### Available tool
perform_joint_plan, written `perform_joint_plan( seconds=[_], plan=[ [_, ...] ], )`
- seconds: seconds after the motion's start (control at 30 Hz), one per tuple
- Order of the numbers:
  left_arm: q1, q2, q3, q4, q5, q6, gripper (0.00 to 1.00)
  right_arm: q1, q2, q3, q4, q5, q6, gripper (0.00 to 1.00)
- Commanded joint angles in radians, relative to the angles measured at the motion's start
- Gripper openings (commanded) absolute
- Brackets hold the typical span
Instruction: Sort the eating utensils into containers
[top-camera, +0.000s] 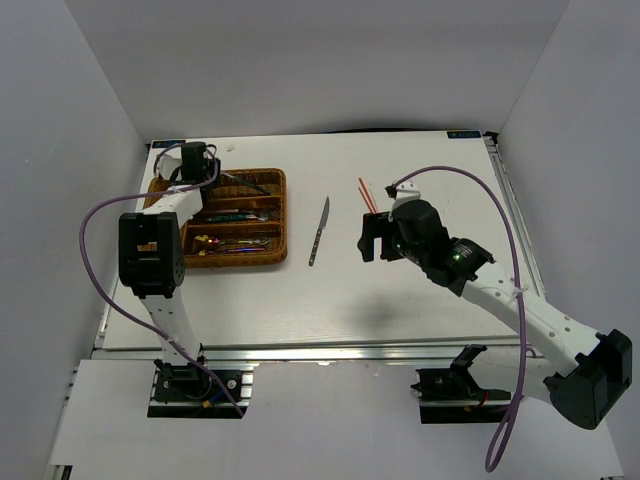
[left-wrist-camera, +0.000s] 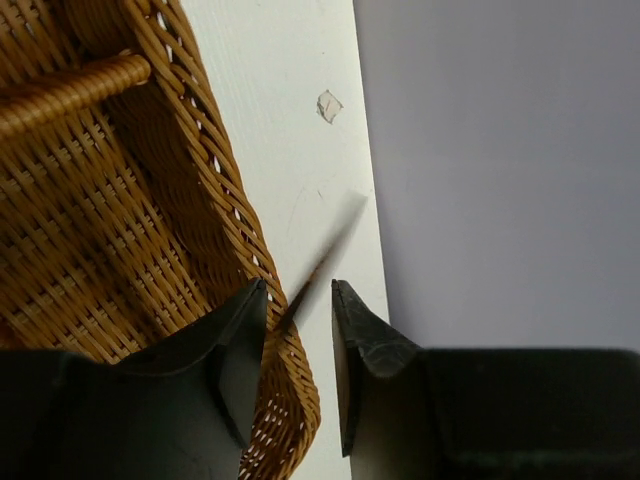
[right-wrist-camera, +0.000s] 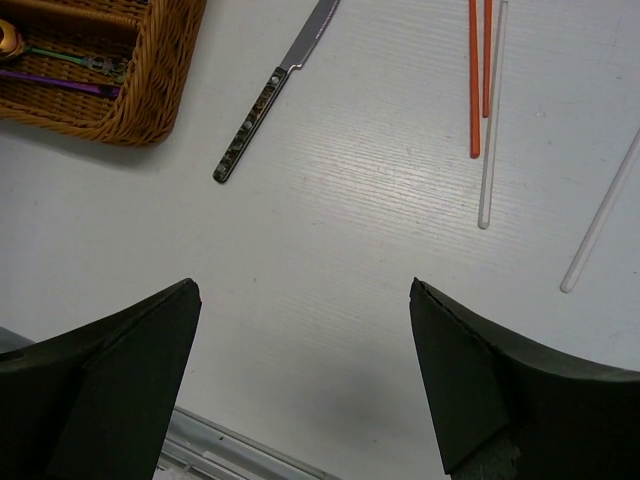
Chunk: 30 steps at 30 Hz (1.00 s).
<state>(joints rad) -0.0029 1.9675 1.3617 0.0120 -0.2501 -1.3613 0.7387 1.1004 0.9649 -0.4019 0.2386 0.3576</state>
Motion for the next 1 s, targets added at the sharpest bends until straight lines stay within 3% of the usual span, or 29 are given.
perform_joint_plan(
  seconds=[0.0, 0.1, 0.3, 0.4, 0.43, 0.47, 0.7, 0.97],
  plan=[
    [0.000, -0.036, -0.007, -0.036, -0.009, -0.015, 0.44, -0.007, -0.002, 0.001, 0.021, -0.025, -0.020, 0.89],
    [0.000, -0.050, -0.027, -0.057, 0.006, -0.030, 0.52, -0.007, 0.004, 0.003, 0.026, -0.033, -0.016, 0.89],
    [0.000, -0.151, -0.088, -0.061, 0.008, -0.025, 0.58, -0.007, 0.050, 0.012, 0.052, -0.044, 0.000, 0.89],
    [0.000, -0.219, -0.082, -0.117, -0.032, 0.001, 0.68, -0.007, 0.093, 0.021, 0.067, -0.054, 0.020, 0.89],
    [0.000, -0.229, -0.070, -0.142, -0.041, 0.020, 0.86, -0.007, 0.108, 0.032, 0.075, -0.059, 0.027, 0.89],
    [0.000, -0.243, -0.055, -0.159, -0.047, 0.036, 0.97, -0.007, 0.125, 0.043, 0.074, -0.062, 0.033, 0.89],
    [0.056, -0.202, 0.168, -0.401, -0.032, 0.185, 0.98, -0.007, 0.343, 0.175, 0.017, -0.018, 0.150, 0.89],
    [0.057, -0.304, 0.217, -0.524, 0.105, 0.519, 0.98, -0.005, 0.574, 0.346, -0.051, 0.112, 0.388, 0.89]
  ],
)
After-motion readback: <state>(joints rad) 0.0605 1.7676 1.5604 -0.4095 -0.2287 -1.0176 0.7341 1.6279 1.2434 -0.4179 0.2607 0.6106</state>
